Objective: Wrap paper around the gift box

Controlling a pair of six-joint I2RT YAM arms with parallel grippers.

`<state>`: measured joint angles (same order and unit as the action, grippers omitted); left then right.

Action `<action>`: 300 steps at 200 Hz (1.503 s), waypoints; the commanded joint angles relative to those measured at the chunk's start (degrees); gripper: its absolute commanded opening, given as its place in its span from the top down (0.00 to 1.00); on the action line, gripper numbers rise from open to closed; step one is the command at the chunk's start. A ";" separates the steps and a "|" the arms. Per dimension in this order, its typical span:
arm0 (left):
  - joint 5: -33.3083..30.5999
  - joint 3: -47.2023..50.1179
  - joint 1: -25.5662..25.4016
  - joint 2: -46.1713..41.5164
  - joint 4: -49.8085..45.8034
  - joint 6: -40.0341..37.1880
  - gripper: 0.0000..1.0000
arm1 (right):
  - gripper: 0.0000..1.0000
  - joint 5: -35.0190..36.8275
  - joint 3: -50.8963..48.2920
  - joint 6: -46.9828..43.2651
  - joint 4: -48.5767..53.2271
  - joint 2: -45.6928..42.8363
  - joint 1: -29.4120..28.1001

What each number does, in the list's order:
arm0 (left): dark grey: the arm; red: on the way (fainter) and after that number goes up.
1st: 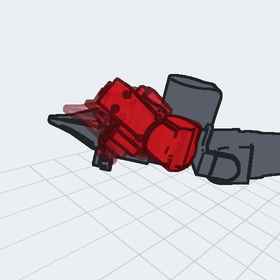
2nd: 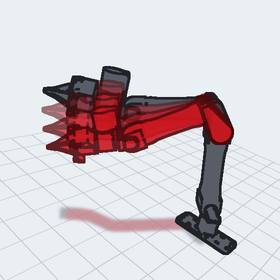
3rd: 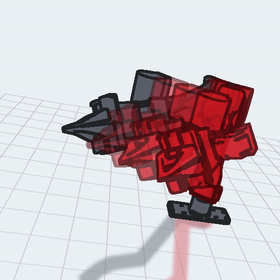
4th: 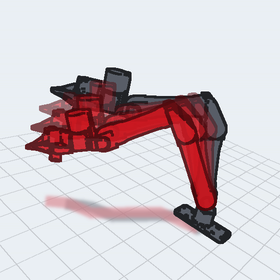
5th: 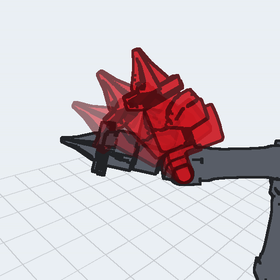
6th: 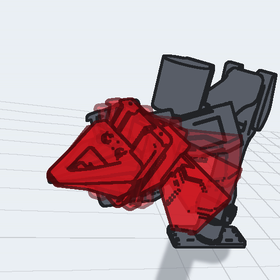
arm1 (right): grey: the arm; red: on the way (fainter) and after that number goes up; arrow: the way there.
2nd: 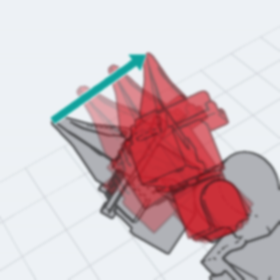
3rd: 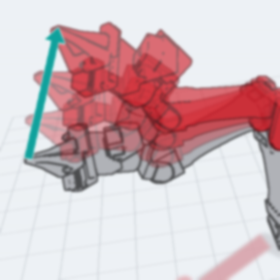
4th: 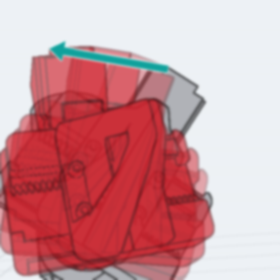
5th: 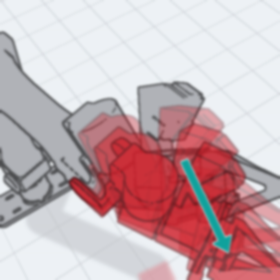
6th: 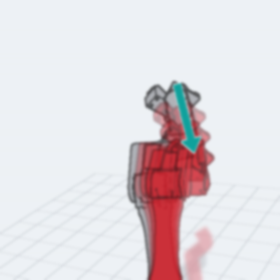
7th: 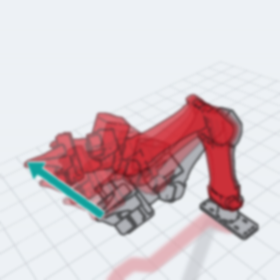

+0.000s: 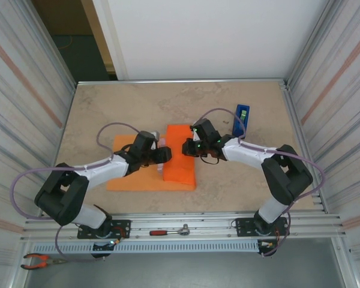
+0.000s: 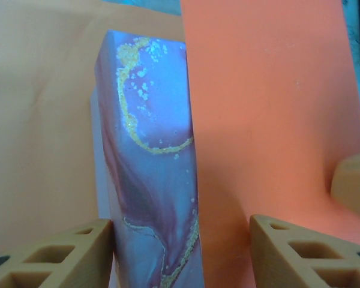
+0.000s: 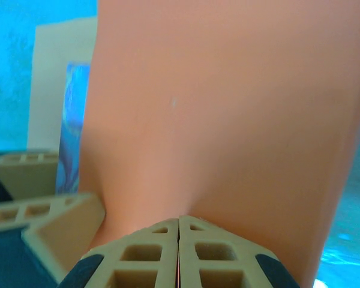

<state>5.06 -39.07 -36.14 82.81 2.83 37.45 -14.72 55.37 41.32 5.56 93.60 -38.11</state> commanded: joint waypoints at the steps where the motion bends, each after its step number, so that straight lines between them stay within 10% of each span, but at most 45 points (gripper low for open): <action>1: -4.66 0.80 -2.26 0.54 -1.93 4.49 0.44 | 0.89 -0.57 -0.87 -1.81 3.20 -5.09 1.58; 90: -4.33 2.17 -1.65 0.09 -2.79 0.89 0.59 | 0.56 8.19 -5.81 1.79 5.26 -13.41 -2.57; 174: -1.13 3.26 0.59 -3.31 -3.30 0.20 0.51 | 1.00 3.94 -0.67 1.05 2.28 -1.98 -7.05; 300: 8.07 -5.45 6.44 0.80 -5.59 -1.68 0.25 | 1.00 4.70 -0.95 0.00 3.49 0.04 -8.18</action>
<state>10.79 -43.51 -28.88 81.80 -2.68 36.16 -10.28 54.13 42.81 6.92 92.25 -45.74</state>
